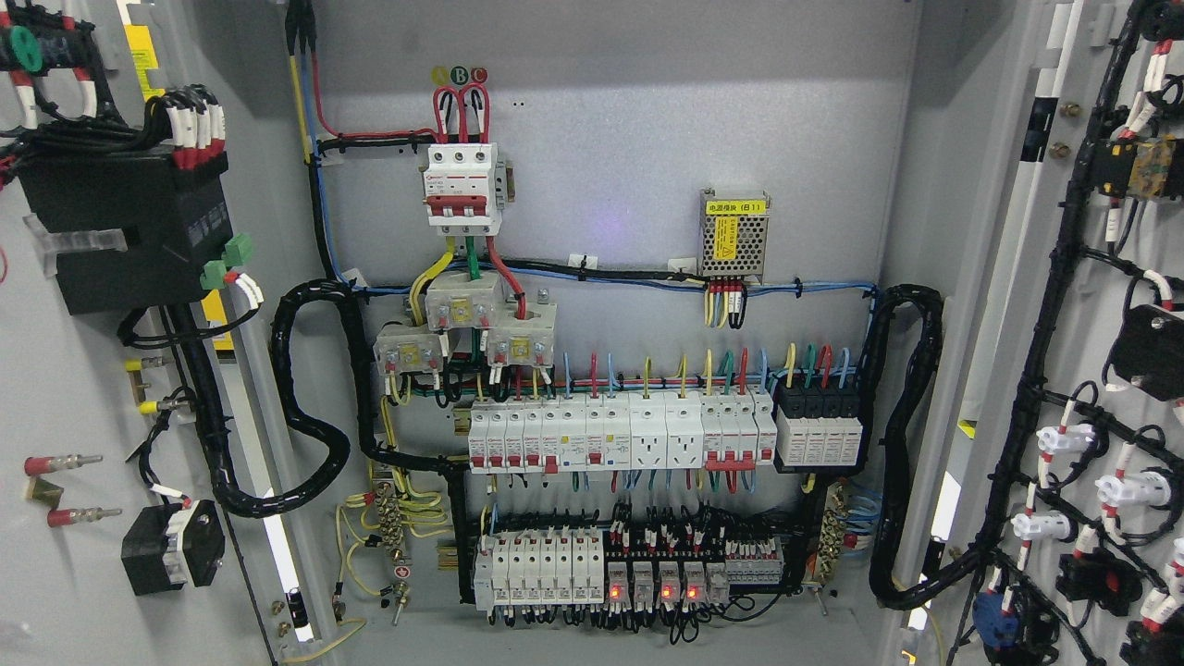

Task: Open door with both hands

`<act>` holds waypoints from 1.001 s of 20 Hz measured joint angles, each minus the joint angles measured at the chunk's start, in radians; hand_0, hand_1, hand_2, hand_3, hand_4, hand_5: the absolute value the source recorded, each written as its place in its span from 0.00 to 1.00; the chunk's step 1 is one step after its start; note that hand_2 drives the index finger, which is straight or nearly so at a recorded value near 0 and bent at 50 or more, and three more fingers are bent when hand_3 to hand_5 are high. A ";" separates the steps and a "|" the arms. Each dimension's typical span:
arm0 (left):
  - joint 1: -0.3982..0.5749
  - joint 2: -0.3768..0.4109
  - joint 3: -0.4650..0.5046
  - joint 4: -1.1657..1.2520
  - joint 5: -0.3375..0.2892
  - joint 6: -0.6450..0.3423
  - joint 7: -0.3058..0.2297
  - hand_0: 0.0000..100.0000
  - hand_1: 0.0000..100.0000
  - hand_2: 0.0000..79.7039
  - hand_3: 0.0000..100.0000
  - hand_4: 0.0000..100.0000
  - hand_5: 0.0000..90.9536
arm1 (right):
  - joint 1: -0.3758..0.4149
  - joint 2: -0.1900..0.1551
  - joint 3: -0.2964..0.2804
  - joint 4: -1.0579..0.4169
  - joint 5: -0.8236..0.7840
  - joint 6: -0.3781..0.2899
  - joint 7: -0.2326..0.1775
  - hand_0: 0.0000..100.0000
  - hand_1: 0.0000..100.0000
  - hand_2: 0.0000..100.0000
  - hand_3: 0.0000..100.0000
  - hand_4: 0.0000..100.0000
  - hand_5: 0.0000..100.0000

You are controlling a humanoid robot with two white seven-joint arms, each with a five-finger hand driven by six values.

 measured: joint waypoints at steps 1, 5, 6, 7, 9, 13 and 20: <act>0.000 0.000 0.000 0.000 0.000 0.000 0.000 0.00 0.00 0.00 0.00 0.00 0.00 | 0.006 -0.002 -0.007 0.000 0.000 0.000 0.000 0.24 0.00 0.00 0.00 0.00 0.00; 0.001 -0.002 0.000 0.000 0.001 0.000 -0.004 0.00 0.00 0.00 0.00 0.00 0.00 | 0.052 -0.038 -0.045 -0.010 -0.001 -0.002 -0.003 0.24 0.00 0.00 0.00 0.00 0.00; 0.001 -0.002 0.000 0.000 0.001 0.000 -0.005 0.00 0.00 0.00 0.00 0.00 0.00 | 0.072 -0.053 -0.057 -0.018 0.000 -0.003 -0.005 0.24 0.00 0.00 0.00 0.00 0.00; 0.001 -0.002 0.000 -0.002 0.001 0.000 -0.005 0.00 0.00 0.00 0.00 0.00 0.00 | 0.097 -0.071 -0.071 -0.030 0.001 -0.008 -0.005 0.24 0.00 0.00 0.00 0.00 0.00; 0.019 0.001 0.000 -0.024 0.000 -0.002 -0.006 0.00 0.00 0.00 0.00 0.00 0.00 | 0.157 -0.111 -0.111 -0.061 0.003 -0.016 -0.006 0.24 0.00 0.00 0.00 0.00 0.00; 0.109 0.025 0.007 -0.173 0.000 -0.016 -0.009 0.00 0.00 0.00 0.00 0.00 0.00 | 0.282 -0.174 -0.206 -0.121 0.015 -0.057 -0.005 0.24 0.00 0.00 0.00 0.00 0.00; 0.242 0.064 0.102 -0.535 -0.002 -0.023 -0.014 0.00 0.00 0.00 0.00 0.00 0.00 | 0.554 -0.249 -0.407 -0.231 0.051 -0.267 -0.061 0.24 0.00 0.00 0.00 0.00 0.00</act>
